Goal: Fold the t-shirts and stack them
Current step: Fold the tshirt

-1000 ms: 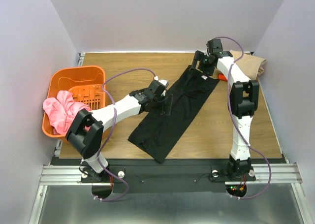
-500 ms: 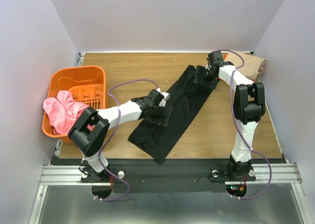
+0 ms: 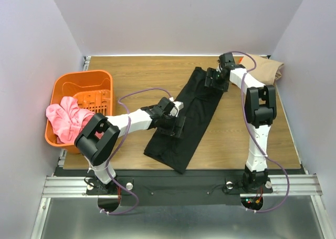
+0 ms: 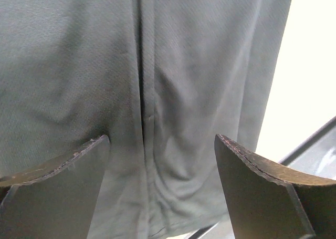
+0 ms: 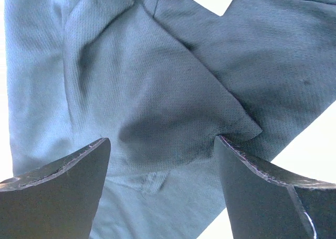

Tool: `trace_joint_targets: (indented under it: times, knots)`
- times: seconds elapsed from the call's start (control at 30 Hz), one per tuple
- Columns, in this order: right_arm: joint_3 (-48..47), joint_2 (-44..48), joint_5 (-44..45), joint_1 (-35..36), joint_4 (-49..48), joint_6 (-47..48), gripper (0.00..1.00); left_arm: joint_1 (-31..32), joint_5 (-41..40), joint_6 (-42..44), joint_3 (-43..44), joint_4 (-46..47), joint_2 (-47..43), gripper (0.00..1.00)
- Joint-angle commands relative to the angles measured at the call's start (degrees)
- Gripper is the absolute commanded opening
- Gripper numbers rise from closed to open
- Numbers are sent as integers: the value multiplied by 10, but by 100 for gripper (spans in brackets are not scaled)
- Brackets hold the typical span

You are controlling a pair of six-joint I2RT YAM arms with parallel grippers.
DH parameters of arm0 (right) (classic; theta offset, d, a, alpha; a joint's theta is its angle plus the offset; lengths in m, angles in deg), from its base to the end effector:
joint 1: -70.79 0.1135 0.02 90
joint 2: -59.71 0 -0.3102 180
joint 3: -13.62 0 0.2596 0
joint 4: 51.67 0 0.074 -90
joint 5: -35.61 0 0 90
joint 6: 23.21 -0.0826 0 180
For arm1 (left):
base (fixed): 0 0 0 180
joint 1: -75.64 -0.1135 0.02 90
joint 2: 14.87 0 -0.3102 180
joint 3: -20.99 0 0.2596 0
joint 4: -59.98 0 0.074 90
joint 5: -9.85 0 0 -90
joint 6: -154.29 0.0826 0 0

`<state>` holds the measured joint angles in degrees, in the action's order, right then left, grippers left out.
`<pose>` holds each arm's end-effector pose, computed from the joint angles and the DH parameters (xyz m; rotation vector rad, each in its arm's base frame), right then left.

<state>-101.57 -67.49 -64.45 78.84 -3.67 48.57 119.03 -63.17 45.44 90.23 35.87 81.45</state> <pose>0.5318 0.0898 0.1720 0.1723 2.6400 0.3877 0.2604 -0.2794 0.1844 0.6847 2.5064 -0.8039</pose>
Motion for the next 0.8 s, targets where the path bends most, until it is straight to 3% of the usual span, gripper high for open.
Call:
trace_joint_targets:
  times: [0.0,0.5,0.77]
  knots:
    - [-32,-76,13,12,-17,-5,86,4,62,-25,-4,20,16,93]
    - [-302,-255,-43,22,-17,-52,86,72,99,-111,134,77,123,93]
    - [-378,-256,-118,24,-26,-41,88,73,-43,-108,213,14,81,93]
